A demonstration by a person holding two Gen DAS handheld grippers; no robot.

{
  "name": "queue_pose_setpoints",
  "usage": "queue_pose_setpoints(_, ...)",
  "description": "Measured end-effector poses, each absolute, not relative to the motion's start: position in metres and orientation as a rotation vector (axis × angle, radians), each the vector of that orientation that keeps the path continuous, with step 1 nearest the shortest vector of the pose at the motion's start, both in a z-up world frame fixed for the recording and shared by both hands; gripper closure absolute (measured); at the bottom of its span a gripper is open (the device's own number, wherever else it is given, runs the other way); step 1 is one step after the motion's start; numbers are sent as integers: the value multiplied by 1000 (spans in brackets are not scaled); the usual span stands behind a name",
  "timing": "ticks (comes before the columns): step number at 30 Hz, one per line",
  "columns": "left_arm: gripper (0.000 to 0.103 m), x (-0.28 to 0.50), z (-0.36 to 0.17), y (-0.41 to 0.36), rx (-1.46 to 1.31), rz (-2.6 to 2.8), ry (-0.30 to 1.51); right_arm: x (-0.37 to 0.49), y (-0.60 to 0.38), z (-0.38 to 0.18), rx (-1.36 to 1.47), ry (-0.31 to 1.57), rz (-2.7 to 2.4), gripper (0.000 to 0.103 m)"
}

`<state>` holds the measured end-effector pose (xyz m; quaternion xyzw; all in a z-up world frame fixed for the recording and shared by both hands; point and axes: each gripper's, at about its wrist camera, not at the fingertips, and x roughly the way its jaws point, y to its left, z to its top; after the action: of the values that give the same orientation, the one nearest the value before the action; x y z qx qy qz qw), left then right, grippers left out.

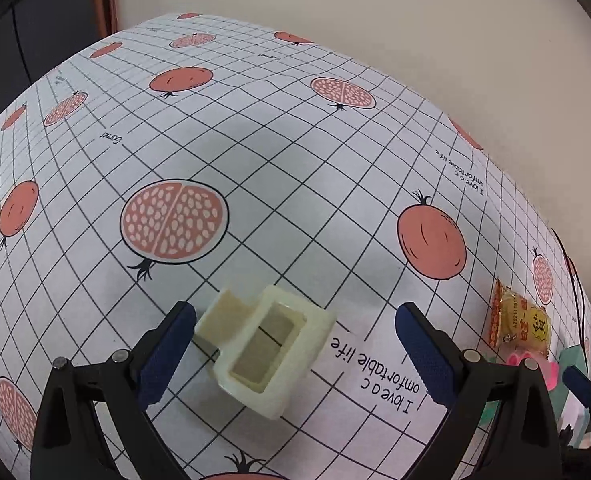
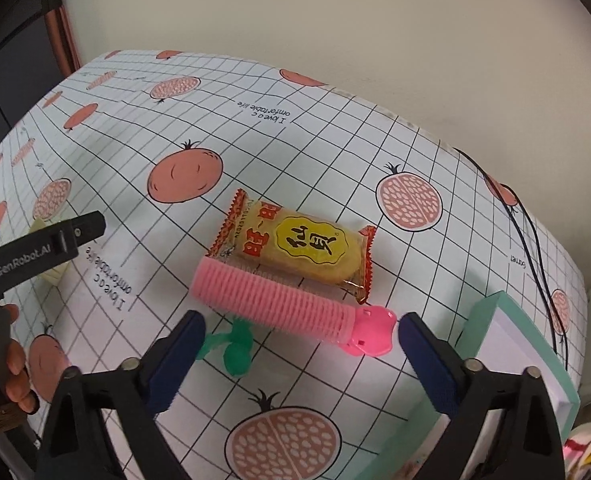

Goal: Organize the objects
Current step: 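Grasp the cream hair clip with the left gripper while the right grasps the pink curler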

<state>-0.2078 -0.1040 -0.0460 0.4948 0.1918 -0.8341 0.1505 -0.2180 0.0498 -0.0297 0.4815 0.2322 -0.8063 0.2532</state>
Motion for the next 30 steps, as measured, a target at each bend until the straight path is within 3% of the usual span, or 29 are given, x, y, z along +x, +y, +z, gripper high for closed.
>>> queue_pose_setpoints(2, 3, -208, -46, -103, 1422, -2399, 528, -218, 48, -31, 1299, 649, -2199, 14)
queue_pose_setpoints(9, 7, -208, -45, -105, 1411, -2406, 525, -215, 44, -26, 1258, 676, -2203, 51)
queue_pose_setpoints(12, 12, -208, -44, -104, 1409, -2409, 519, -215, 44, -25, 1258, 685, -2204, 59)
queue_pose_setpoints(19, 34, -208, -41, -103, 1401, -2409, 470, -214, 48, -24, 1263, 676, -2204, 67)
queue_pose_setpoints(21, 45, -208, -40, -102, 1400, -2415, 459, -213, 50, -24, 1266, 676, -2203, 69)
queue_pose_setpoints(30, 45, -205, -39, -100, 1416, -2432, 470, -205, 59, -21, 1287, 623, -2188, 78)
